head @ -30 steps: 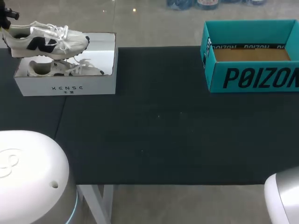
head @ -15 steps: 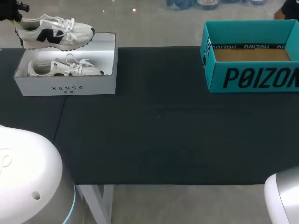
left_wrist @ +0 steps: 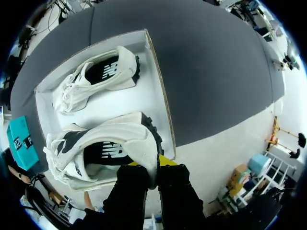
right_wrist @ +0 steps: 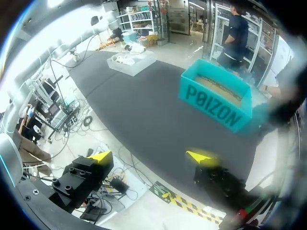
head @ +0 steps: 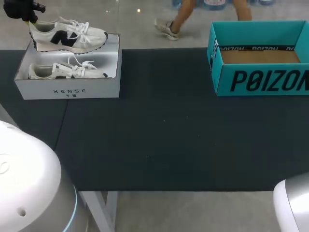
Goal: Take the shoe out of the shoebox, open the shoe tongue, remove and reinsert the insole, then place the shoe into the shoebox
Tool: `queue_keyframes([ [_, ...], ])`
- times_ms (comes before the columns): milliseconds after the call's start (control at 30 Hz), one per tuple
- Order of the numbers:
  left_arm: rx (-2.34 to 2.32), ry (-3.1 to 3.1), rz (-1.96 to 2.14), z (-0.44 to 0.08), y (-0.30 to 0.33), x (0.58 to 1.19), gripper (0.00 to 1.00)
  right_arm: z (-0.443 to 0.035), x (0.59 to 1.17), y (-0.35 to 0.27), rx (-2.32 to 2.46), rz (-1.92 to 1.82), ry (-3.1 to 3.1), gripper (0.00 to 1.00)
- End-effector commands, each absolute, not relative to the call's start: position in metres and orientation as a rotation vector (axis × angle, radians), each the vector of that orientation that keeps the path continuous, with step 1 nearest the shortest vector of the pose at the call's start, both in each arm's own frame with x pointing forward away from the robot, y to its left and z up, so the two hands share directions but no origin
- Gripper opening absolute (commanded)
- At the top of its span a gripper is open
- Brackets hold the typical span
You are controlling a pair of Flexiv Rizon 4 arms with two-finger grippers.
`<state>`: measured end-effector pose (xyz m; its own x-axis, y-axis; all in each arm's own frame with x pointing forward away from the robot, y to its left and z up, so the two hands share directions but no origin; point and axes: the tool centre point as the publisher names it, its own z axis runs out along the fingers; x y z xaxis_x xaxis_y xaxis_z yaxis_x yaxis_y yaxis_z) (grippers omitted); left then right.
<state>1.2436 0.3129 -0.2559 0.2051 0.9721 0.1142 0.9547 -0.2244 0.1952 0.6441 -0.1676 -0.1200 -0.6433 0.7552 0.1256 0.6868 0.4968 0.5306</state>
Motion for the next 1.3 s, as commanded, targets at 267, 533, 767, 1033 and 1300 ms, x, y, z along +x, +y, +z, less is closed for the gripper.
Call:
queue_keyframes([
  [267, 2.434, 1.932, 0.246, -0.303, 0.311, 1.256, 0.0, -0.118, 0.647, -0.168, 1.267, 0.834, 2.617, 1.0],
  [533, 2.453, 1.923, 0.232, -0.334, 0.307, 1.256, 0.0, -0.118, 0.647, -0.168, 1.267, 0.834, 2.617, 1.0],
  [767, 2.434, 1.917, 0.229, -0.361, 0.306, 1.246, 0.0, -0.118, 0.647, -0.168, 1.267, 0.834, 2.617, 1.0],
  [1033, 2.426, 1.939, 0.214, -0.372, 0.309, 1.238, 0.0, -0.118, 0.647, -0.168, 1.267, 0.834, 2.617, 1.0],
  [1300, 2.444, 1.862, 0.258, -0.352, 0.302, 1.231, 1.0, -0.118, 0.647, -0.168, 1.267, 0.834, 2.617, 1.0],
])
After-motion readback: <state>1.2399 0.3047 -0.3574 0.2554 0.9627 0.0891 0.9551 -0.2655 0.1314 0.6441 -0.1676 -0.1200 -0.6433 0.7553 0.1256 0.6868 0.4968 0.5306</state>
